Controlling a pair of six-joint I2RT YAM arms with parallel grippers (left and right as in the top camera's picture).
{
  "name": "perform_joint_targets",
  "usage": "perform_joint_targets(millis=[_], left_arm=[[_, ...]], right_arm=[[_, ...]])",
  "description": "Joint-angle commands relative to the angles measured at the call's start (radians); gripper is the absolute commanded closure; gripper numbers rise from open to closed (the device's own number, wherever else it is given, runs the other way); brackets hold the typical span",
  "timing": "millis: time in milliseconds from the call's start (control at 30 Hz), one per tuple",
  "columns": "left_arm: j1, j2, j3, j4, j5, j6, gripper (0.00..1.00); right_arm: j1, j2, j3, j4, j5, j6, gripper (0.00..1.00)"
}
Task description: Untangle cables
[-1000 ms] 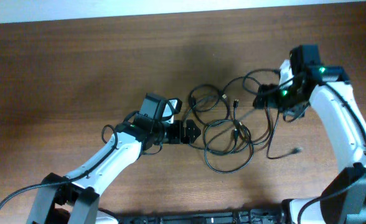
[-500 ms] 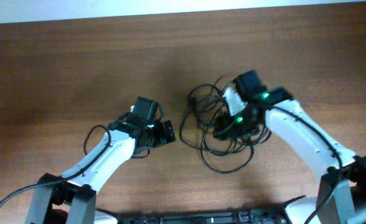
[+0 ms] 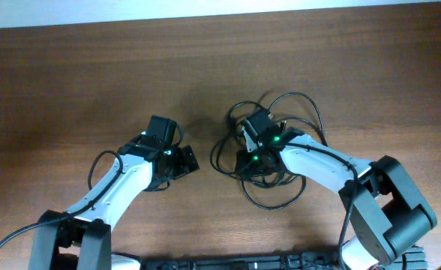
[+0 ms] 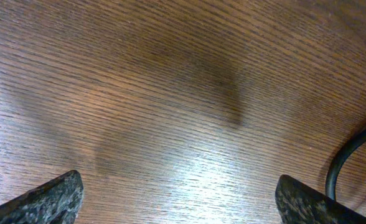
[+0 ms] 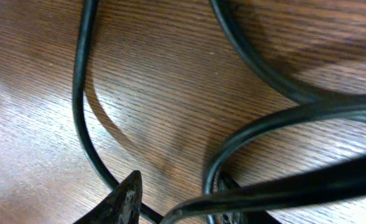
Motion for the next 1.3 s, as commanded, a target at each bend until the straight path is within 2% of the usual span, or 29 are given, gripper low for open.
perform_joint_targets(millis=[0, 100, 267, 367, 500, 667, 867, 1000, 1133, 1200, 1267], left_arm=[[0.001, 0.007, 0.003, -0.002, -0.014, -0.010, 0.01], [0.001, 0.007, 0.003, -0.002, -0.014, -0.010, 0.01], [0.001, 0.007, 0.003, -0.001, -0.014, -0.010, 0.01], [0.001, 0.007, 0.003, -0.001, -0.014, -0.010, 0.01], [0.001, 0.007, 0.003, -0.001, -0.014, -0.010, 0.01], [0.001, 0.007, 0.003, -0.001, -0.014, -0.010, 0.01], [0.001, 0.007, 0.003, -0.001, -0.014, -0.010, 0.01], [0.001, 0.007, 0.003, -0.001, -0.014, -0.010, 0.01], [0.001, 0.007, 0.003, -0.001, -0.014, -0.010, 0.01], [0.001, 0.007, 0.003, -0.001, -0.014, -0.010, 0.01], [0.001, 0.007, 0.003, -0.001, -0.014, -0.010, 0.01]], right_arm=[[0.003, 0.032, -0.007, 0.011, -0.024, 0.016, 0.65], [-0.024, 0.032, 0.021, 0.009, -0.101, 0.016, 0.75], [-0.050, 0.032, 0.036, -0.025, -0.123, 0.016, 0.79], [-0.049, 0.032, 0.036, -0.031, -0.122, 0.016, 0.96], [-0.050, 0.031, 0.053, -0.043, -0.123, 0.015, 0.96], [-0.079, -0.029, 0.349, -0.355, -0.142, -0.135, 0.96], [-0.095, -0.095, 0.550, -0.451, -0.141, -0.228, 0.96], [-0.248, -0.139, 0.750, -0.547, -0.134, -0.248, 0.96], [-0.542, -0.162, 1.006, -0.775, -0.134, -0.230, 0.96], [-0.676, -0.162, 1.037, -0.862, -0.193, -0.133, 0.96], [-0.727, -0.152, 1.019, -0.951, -0.211, -0.144, 0.96]])
